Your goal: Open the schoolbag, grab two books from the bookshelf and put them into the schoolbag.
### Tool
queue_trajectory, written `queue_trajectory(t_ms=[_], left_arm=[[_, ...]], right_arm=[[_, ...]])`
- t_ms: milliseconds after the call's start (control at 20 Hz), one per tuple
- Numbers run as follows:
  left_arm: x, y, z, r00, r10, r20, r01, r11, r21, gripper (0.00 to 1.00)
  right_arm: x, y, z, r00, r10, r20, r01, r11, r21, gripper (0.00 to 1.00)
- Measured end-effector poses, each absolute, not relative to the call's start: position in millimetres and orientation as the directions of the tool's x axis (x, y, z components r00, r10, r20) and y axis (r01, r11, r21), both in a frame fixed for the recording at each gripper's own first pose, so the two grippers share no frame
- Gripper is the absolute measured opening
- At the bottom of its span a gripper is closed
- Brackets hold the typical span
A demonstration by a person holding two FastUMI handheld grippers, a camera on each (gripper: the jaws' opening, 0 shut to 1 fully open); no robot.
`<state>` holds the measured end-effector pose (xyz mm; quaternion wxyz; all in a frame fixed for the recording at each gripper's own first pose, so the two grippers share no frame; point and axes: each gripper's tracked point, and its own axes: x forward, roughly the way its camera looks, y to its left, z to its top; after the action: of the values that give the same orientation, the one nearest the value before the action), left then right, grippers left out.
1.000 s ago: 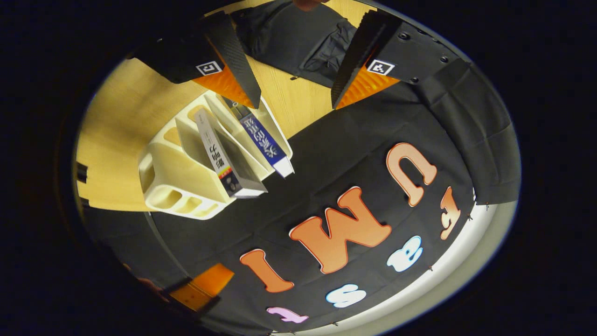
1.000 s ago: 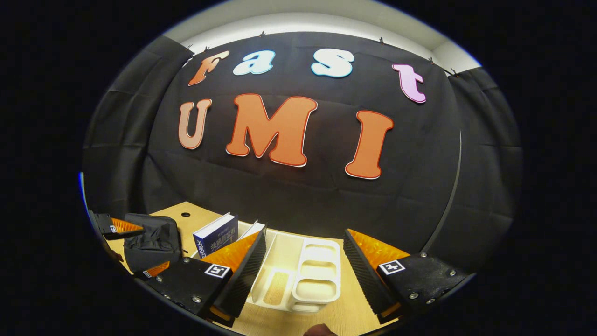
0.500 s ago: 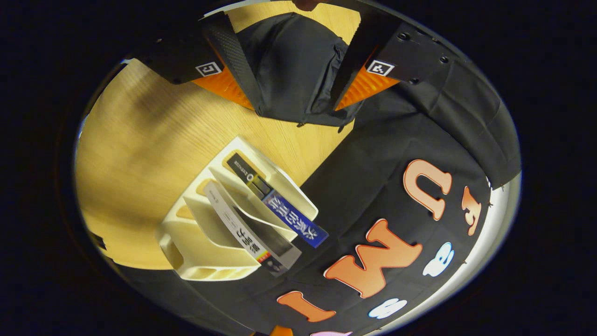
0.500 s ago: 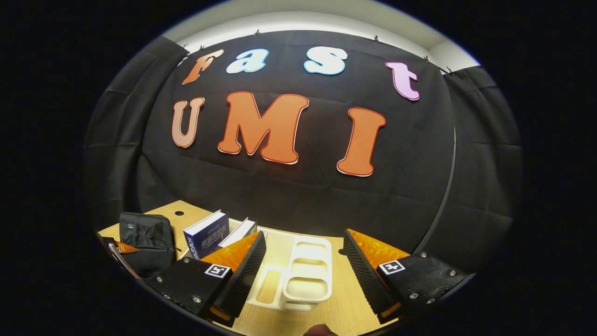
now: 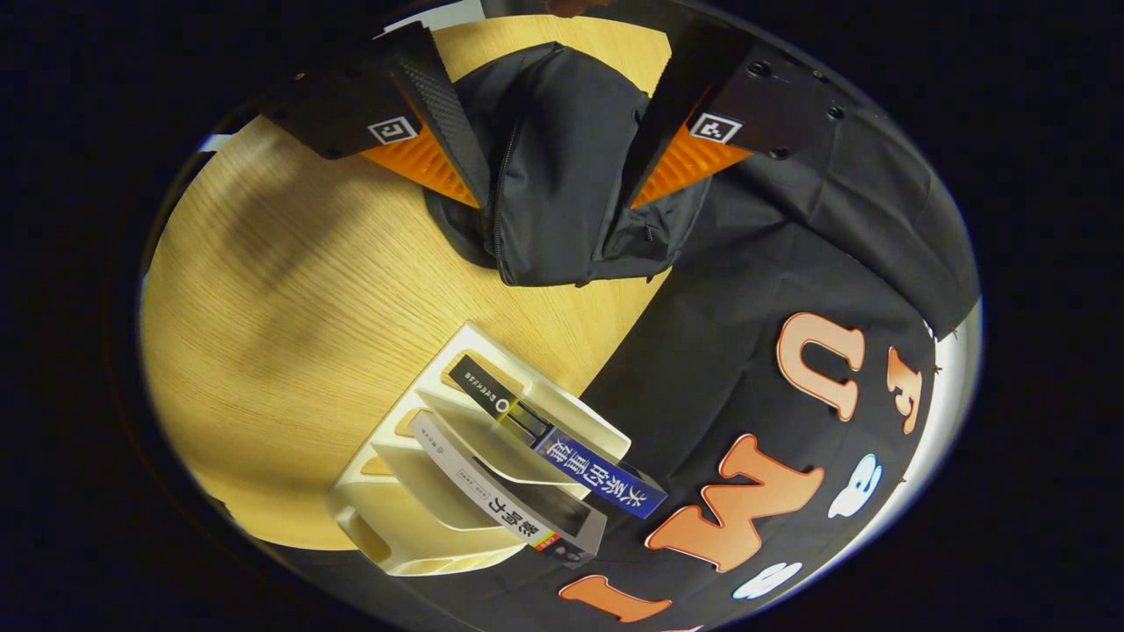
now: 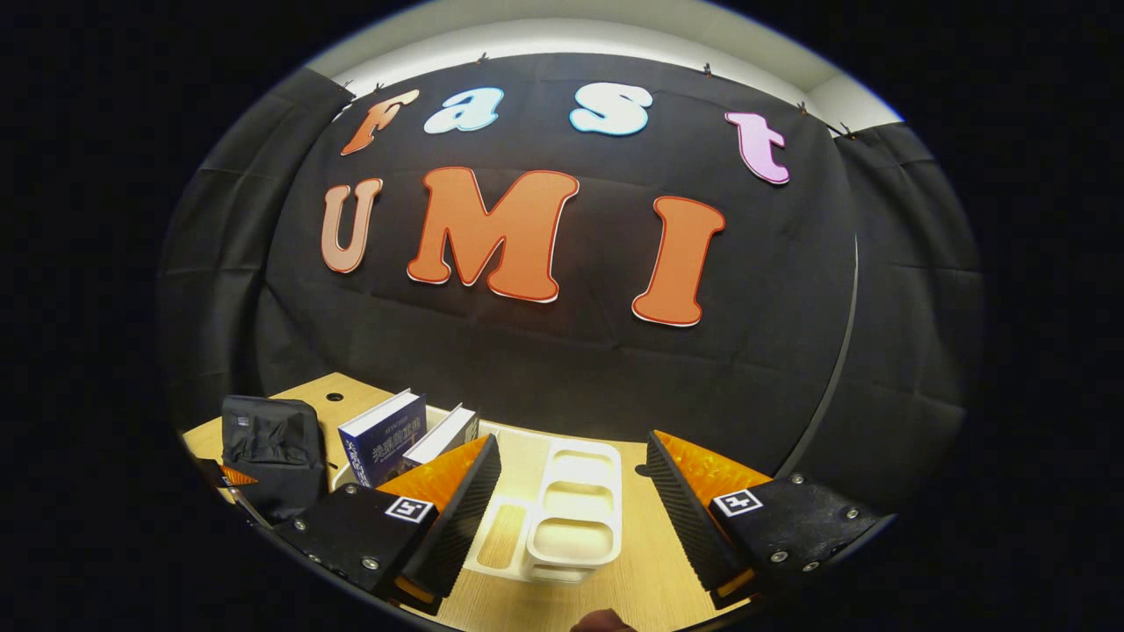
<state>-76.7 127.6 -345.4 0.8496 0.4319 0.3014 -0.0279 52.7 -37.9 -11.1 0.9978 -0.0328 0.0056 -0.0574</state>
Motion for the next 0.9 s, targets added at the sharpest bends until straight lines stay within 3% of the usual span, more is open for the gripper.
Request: queue_trajectory(t_ms=[450, 550, 600, 650, 700, 900], left_arm=[[-74, 174, -360, 0.785, 0.316, -0.533, 0.264, 0.606, 0.75, 0.94], [-64, 176, -365, 0.774, 0.323, -0.545, 0.276, 0.602, 0.749, 0.84], [-60, 176, -367, 0.771, 0.322, -0.55, 0.28, 0.604, 0.746, 0.73], [-57, 176, -366, 0.772, 0.323, -0.548, 0.278, 0.604, 0.747, 0.72], [-56, 176, -366, 0.766, 0.323, -0.556, 0.28, 0.61, 0.741, 0.53], [-52, 173, -362, 0.746, 0.302, -0.594, 0.312, 0.629, 0.712, 0.22]], right_arm=[[53, -44, -14, 0.994, -0.108, -0.011, 0.107, 0.993, -0.055, 1.0], [53, -43, -14, 0.995, -0.099, -0.009, 0.098, 0.994, -0.055, 1.0], [53, -44, -13, 0.995, -0.096, -0.006, 0.096, 0.994, -0.059, 1.0], [53, -43, -13, 0.996, -0.091, -0.004, 0.09, 0.994, -0.063, 1.0], [53, -43, -12, 0.996, -0.089, -0.003, 0.089, 0.994, -0.068, 1.0], [54, -40, -12, 0.998, -0.064, -0.011, 0.063, 0.996, -0.067, 1.0]])
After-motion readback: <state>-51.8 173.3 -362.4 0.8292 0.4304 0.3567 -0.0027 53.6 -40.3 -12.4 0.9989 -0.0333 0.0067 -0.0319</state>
